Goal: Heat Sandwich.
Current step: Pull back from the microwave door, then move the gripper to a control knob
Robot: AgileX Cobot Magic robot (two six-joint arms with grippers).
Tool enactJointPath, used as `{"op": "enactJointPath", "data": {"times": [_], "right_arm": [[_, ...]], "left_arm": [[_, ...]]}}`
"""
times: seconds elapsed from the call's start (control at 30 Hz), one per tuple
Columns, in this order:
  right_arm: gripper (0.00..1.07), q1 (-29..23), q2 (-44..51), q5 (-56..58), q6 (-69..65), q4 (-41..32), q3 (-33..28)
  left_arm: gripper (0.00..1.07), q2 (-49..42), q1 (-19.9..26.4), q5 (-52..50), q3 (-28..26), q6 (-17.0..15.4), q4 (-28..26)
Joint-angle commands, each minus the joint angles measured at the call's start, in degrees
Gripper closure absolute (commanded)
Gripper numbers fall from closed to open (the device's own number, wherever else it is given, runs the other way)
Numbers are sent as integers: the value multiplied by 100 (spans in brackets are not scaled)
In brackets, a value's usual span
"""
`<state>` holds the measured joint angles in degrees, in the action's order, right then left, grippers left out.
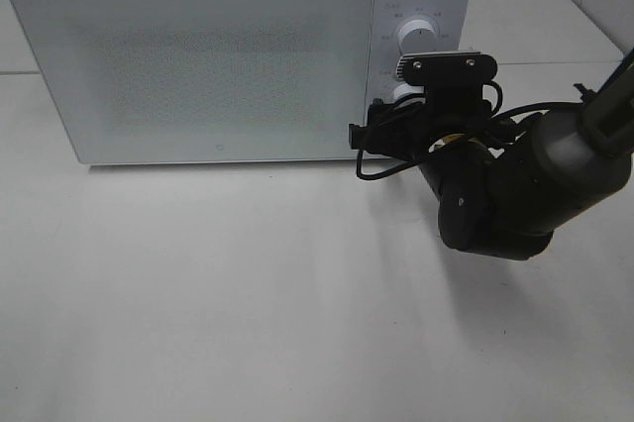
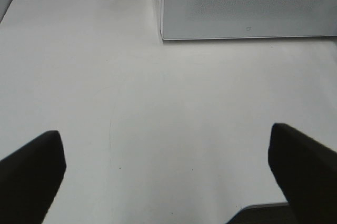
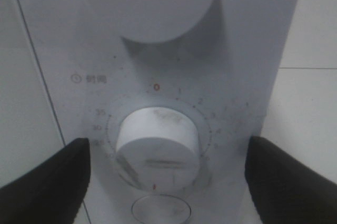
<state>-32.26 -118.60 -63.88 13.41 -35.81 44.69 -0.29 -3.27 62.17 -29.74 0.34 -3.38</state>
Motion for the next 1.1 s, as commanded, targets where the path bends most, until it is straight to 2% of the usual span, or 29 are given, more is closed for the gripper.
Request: {"op": "enactJointPath", "data": {"times": [0.03,0.2,0.23,0.27,0.3,0.37,0.4,0.43,0.53,0.93,1.1], "right_arm": [[35,6,23,-120,-11,80,57],[51,6,23,-350,-11,74,57],[62,6,23,-464,-11,74,57],[66,6,23,-504,-11,74,57],[66,6,23,-504,-11,74,57],[78,6,23,-533,-11,74,57],[88,6,23,-533,-11,86,57],[92,6,23,-533,-11,86,57],[98,6,23,-539,-11,86,57],[97,6,23,-539,-29,86,57],[97,6,23,-539,-504,92,57]], "left_arm": [[9,-92,11,-63,17,-34,-6],[9,-92,11,-63,17,-34,-6],[9,-92,11,-63,17,-34,-6],[9,-92,11,-63,17,-34,-6],[9,-92,11,-63,17,-34,-6],[9,-92,11,-63,17,-34,-6],[9,-92,11,-63,17,-34,-6],[9,-92,11,-63,17,-34,-6],[9,-92,11,-63,17,-34,-6],[9,-92,11,-63,17,-34,-6],[9,-92,11,-63,17,-34,-6]]}}
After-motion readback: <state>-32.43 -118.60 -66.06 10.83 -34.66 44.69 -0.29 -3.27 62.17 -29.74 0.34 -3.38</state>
